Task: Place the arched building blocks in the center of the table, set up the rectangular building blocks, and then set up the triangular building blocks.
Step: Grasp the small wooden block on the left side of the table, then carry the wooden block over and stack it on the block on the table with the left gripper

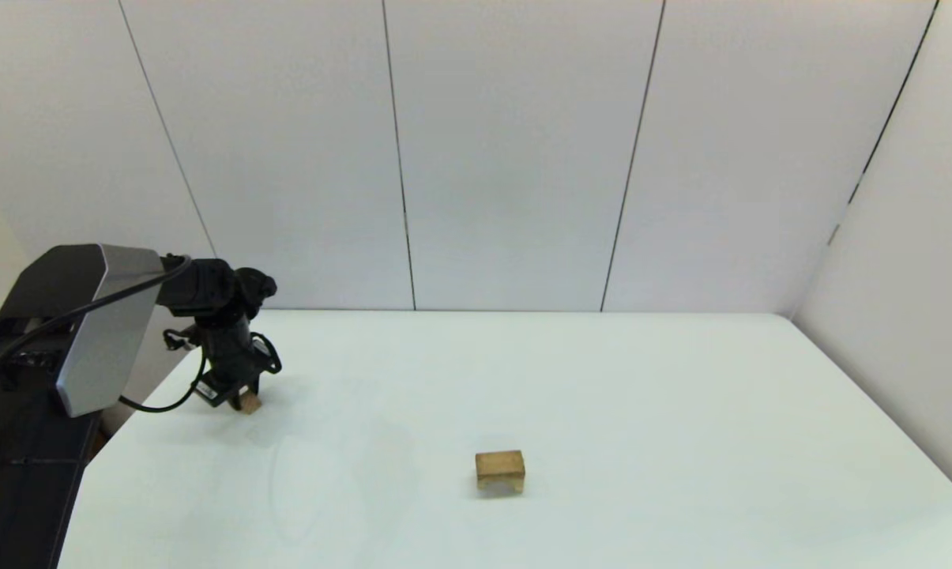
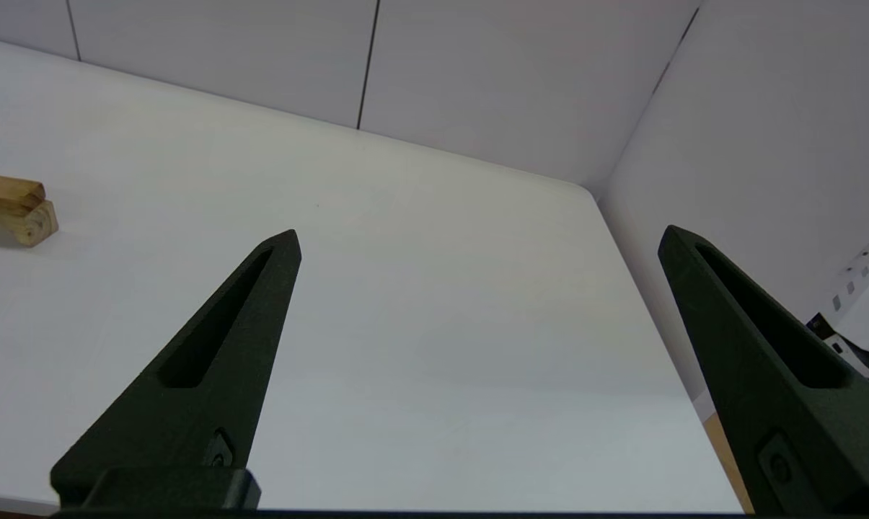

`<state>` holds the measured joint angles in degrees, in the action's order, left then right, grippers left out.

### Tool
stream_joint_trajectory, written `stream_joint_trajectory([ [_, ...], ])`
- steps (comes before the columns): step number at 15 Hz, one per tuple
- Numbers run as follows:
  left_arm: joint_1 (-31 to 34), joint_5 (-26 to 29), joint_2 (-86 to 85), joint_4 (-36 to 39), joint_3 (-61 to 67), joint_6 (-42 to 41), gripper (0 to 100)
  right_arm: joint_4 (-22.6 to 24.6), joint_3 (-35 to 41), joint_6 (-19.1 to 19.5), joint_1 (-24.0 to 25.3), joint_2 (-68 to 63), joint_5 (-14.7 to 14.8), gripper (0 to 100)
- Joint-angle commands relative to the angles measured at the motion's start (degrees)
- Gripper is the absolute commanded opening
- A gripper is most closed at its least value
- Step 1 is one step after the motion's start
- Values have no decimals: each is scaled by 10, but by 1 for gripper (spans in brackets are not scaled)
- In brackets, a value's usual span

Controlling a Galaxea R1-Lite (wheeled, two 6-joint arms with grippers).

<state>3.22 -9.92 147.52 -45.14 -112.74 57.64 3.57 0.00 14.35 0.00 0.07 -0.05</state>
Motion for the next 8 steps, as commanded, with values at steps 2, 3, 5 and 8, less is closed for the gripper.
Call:
stream_joint_trajectory([
  [2,-4,-4,-25,-7,1,3,0,0,1,2,0,0,0,100],
  [3,-4,-4,-44,-15,1,-9,0,0,1,1,0,0,0,100],
  [5,-4,3,-97,-39,2,-82,0,0,1,2,0,0,0,100],
  [8,-9,66,-172,-59,8,-217,0,0,1,2,0,0,0,100],
])
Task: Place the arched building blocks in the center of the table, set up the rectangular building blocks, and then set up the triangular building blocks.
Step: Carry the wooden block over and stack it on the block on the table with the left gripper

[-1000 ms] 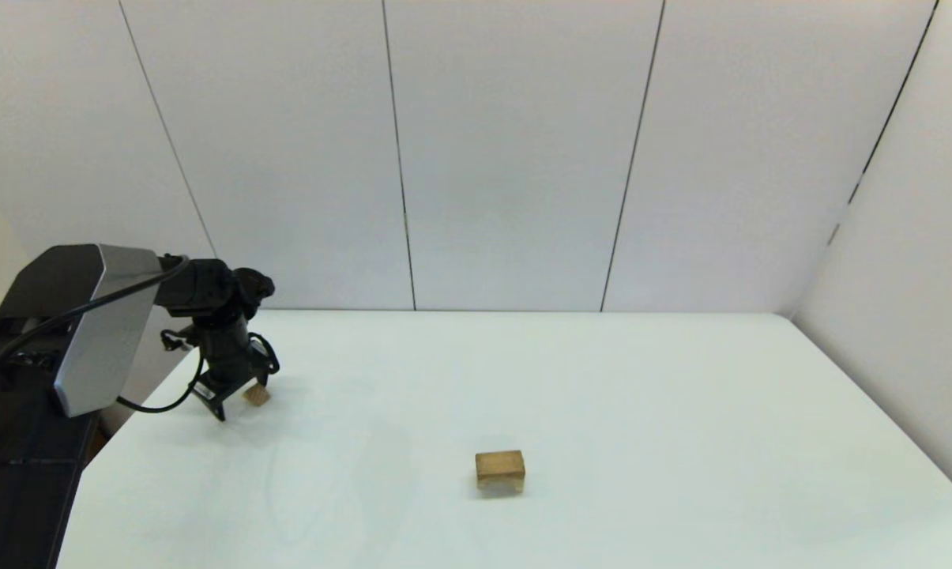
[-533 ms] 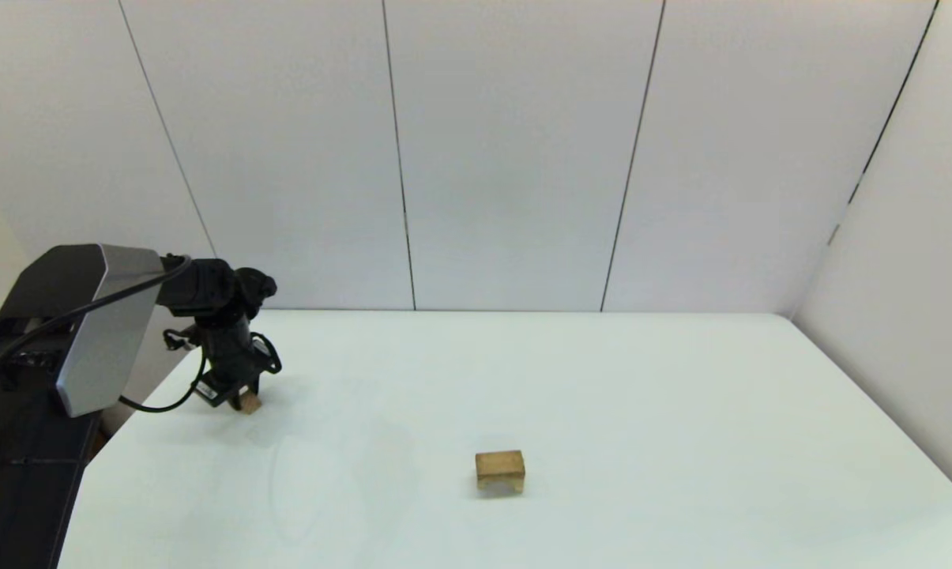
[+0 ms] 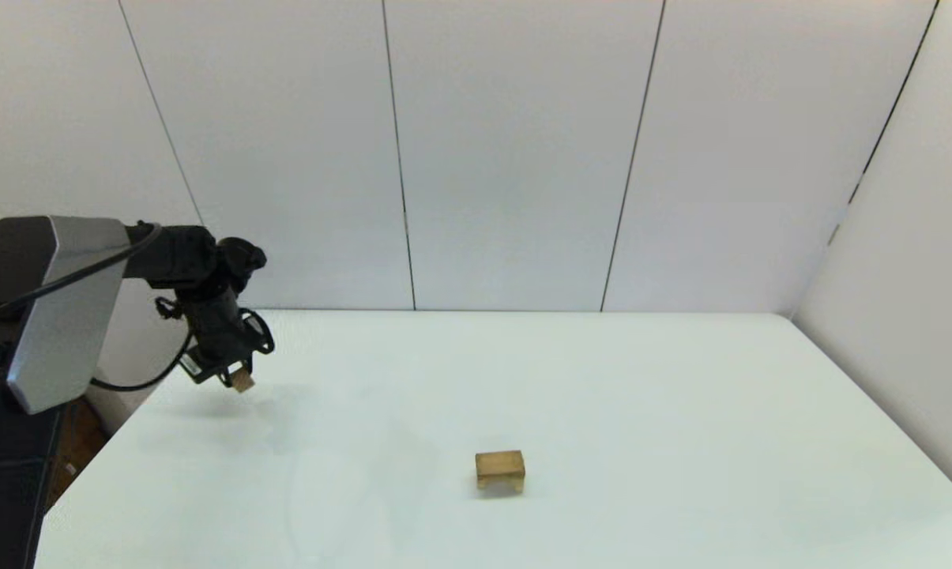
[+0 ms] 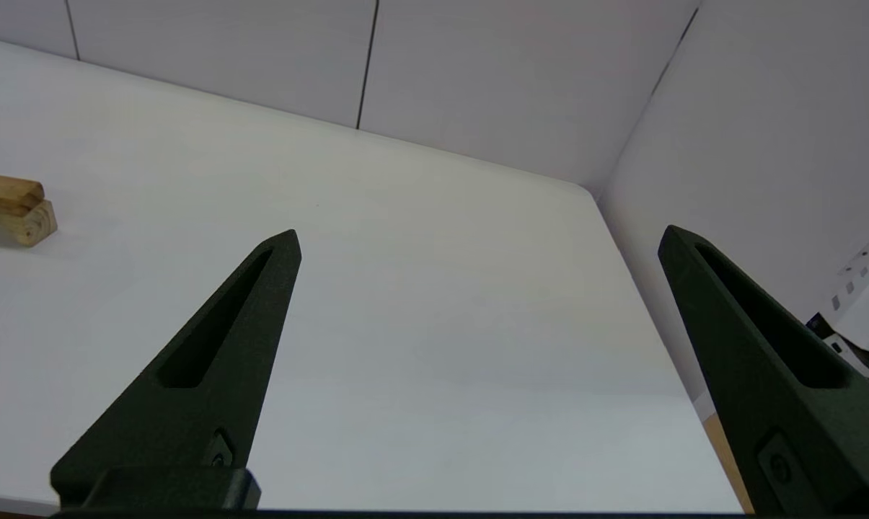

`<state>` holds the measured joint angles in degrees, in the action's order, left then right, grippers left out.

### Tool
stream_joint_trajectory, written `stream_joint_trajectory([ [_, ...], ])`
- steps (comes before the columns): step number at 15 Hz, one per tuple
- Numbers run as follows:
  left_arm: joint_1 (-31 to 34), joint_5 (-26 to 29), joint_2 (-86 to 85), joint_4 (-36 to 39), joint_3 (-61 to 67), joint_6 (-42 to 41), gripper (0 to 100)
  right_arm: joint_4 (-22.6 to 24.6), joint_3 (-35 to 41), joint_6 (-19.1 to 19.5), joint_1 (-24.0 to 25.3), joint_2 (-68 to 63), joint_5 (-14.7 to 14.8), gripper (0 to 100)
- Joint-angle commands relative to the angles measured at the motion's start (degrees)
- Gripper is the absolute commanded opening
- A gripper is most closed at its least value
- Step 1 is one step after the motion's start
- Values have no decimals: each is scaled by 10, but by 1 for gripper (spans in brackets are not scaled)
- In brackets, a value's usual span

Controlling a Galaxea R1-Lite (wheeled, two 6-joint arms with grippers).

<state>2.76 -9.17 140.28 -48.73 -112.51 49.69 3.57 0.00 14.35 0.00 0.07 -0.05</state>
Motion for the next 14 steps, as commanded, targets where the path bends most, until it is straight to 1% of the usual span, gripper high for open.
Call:
stream_joint_trajectory([
  [1,-9,88,-126,-27,11,-192,0,0,1,1,0,0,0,100],
  [2,-16,114,-157,-33,25,-265,0,0,1,1,0,0,0,100],
  [3,-25,126,-183,-37,38,-333,0,0,1,1,0,0,0,100],
  [5,-51,132,-231,-52,72,-467,0,0,1,2,0,0,0,100],
  [6,-66,131,-250,-55,86,-514,0,0,1,1,0,0,0,100],
  [7,-79,131,-262,-56,96,-540,0,0,1,1,0,0,0,100],
  [8,-92,132,-272,-56,104,-548,0,1,1,1,0,0,0,100],
  [11,-155,133,-287,-58,118,-562,0,0,1,2,0,0,0,100],
  [14,-219,132,-286,-76,120,-603,0,0,1,2,0,0,0,100],
])
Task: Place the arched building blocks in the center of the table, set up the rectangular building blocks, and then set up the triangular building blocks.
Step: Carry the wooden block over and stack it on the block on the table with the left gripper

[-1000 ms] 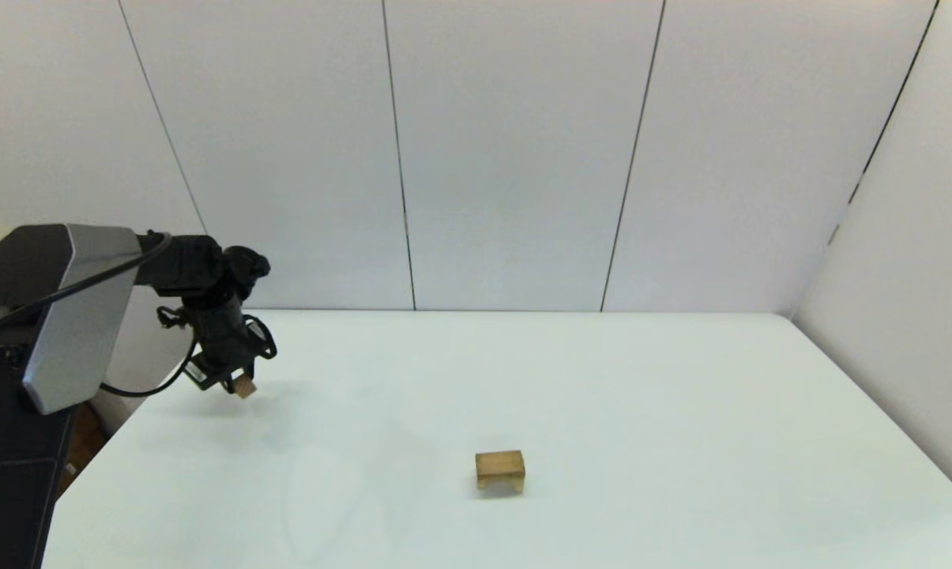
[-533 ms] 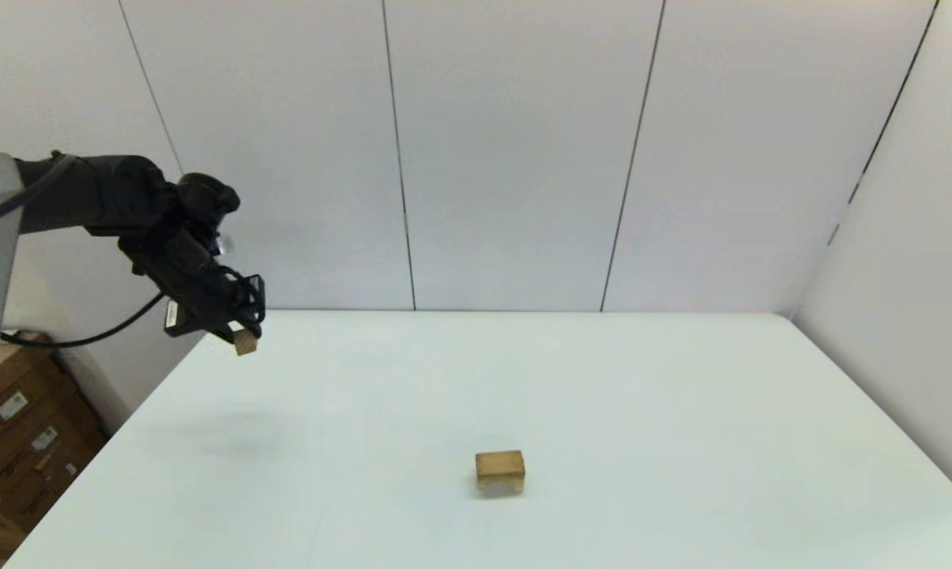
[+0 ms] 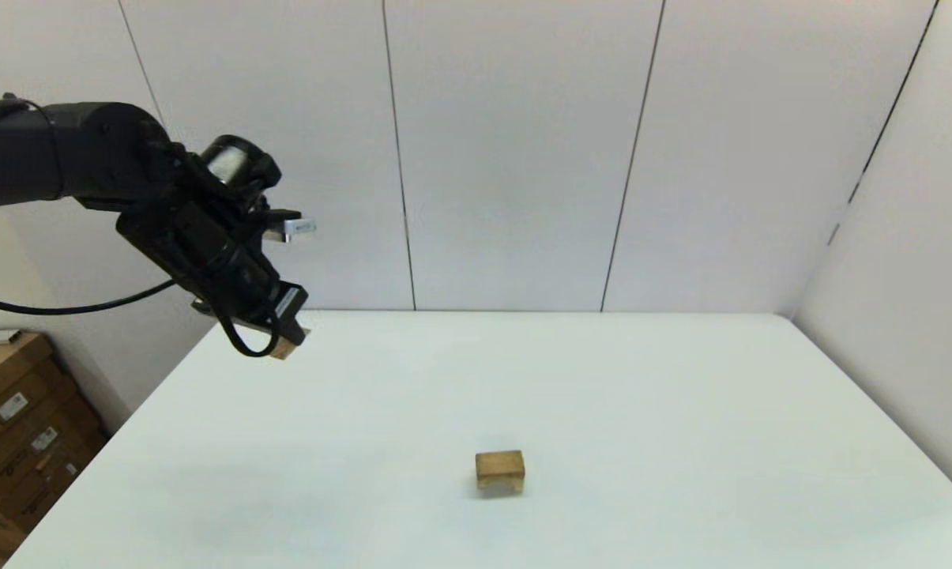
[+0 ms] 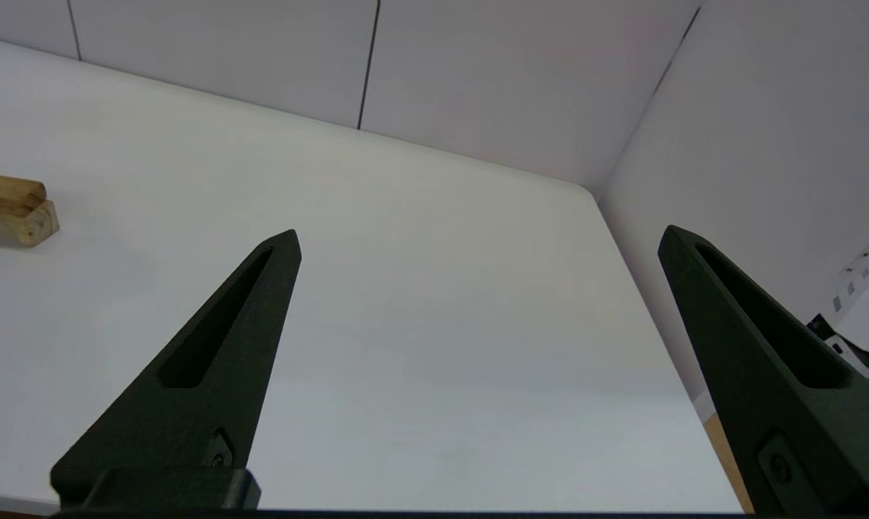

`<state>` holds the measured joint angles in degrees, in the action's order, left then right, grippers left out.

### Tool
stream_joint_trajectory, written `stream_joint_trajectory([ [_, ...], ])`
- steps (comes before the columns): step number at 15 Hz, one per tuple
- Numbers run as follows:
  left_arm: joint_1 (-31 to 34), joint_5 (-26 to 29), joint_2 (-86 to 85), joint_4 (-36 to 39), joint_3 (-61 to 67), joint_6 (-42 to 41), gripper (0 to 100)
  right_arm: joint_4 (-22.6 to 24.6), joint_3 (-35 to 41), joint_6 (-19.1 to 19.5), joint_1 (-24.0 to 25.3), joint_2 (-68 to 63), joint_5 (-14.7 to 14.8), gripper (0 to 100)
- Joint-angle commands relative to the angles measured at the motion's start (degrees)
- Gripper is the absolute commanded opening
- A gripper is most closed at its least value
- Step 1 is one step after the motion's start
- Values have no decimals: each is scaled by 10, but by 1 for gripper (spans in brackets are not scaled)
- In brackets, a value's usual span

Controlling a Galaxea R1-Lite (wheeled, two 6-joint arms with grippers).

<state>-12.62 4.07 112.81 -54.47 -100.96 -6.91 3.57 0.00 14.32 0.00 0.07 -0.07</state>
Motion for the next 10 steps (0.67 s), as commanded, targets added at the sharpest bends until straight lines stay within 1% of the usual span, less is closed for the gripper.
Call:
stream_joint_trajectory([
  [1,-82,-1,-10,-24,5,-55,0,0,1,1,0,0,0,100],
  [3,-111,-1,-7,-26,5,-113,0,0,0,1,0,0,0,100],
  [6,-134,-2,5,-25,1,-214,0,0,1,1,0,0,0,100],
  [7,-150,-2,13,-25,-3,-257,0,0,1,1,0,0,0,100],
  [9,-178,-2,32,-23,-10,-289,0,0,1,1,0,0,0,100],
  [10,-193,-2,44,-26,-23,-293,0,0,1,1,0,0,0,100],
])
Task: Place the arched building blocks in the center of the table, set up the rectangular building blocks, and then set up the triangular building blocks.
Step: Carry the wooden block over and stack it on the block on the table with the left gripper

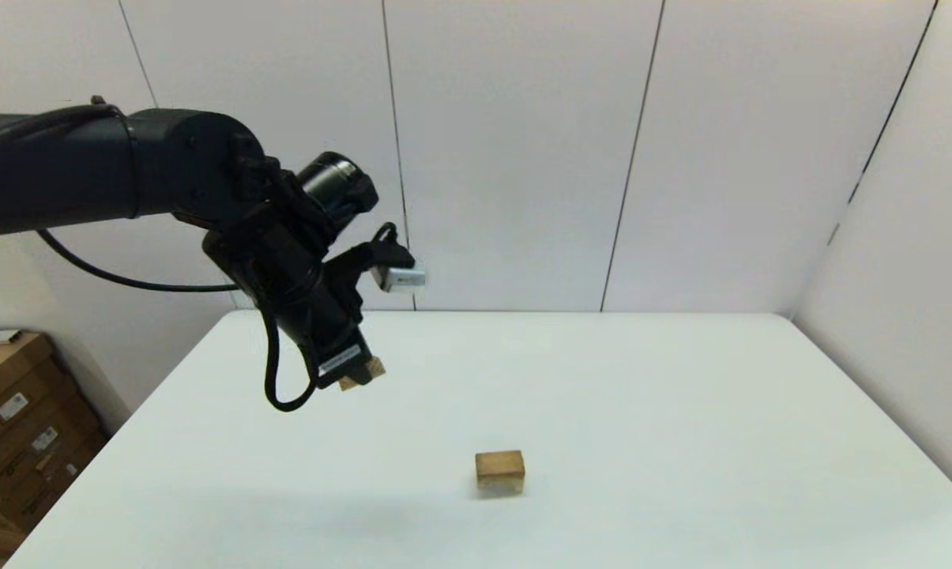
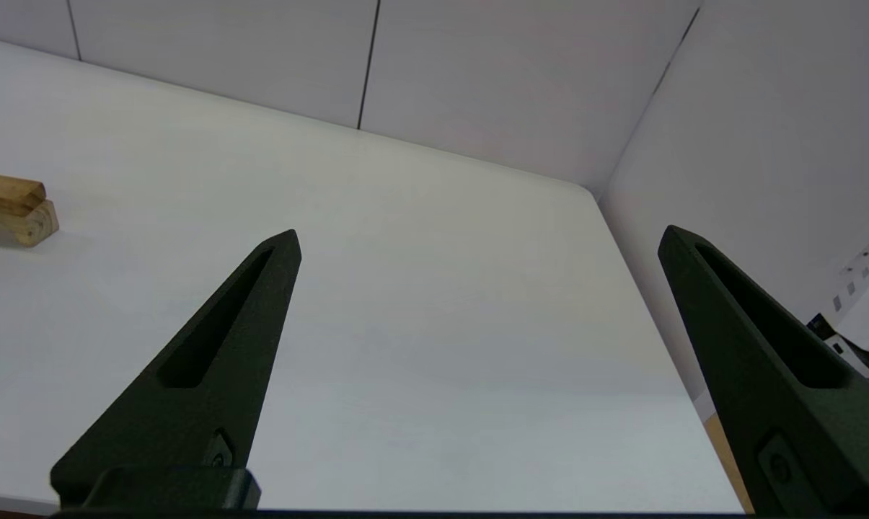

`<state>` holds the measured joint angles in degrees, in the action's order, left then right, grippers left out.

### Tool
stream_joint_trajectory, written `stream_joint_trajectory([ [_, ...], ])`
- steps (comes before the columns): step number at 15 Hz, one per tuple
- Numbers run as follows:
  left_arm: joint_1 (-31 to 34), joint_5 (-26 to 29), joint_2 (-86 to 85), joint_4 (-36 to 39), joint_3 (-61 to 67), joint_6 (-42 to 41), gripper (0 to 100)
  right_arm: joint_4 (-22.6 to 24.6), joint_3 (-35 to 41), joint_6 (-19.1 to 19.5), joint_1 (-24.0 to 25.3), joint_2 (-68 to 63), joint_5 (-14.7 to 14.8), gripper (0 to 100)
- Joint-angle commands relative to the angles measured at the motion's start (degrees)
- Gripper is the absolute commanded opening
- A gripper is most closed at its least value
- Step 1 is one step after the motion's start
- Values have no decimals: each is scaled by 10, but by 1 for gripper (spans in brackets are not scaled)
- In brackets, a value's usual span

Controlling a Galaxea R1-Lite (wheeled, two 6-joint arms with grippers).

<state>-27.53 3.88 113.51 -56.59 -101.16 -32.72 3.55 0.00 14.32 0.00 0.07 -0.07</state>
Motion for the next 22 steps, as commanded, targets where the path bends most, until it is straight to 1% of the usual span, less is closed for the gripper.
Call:
stream_joint_trajectory([
  [1,-58,0,49,-4,-33,-35,0,1,1,1,0,0,1,100],
  [4,-104,0,86,-5,-74,-34,0,1,1,1,0,0,0,100],
  [8,-136,2,126,1,-114,-45,0,1,1,1,0,0,0,100],
  [11,-147,5,159,17,-114,-76,0,1,1,2,0,0,0,100],
  [14,-153,35,177,21,-114,-76,0,1,1,1,0,0,0,100],
  [22,-157,36,228,52,-114,-77,0,1,1,1,0,0,1,100],
])
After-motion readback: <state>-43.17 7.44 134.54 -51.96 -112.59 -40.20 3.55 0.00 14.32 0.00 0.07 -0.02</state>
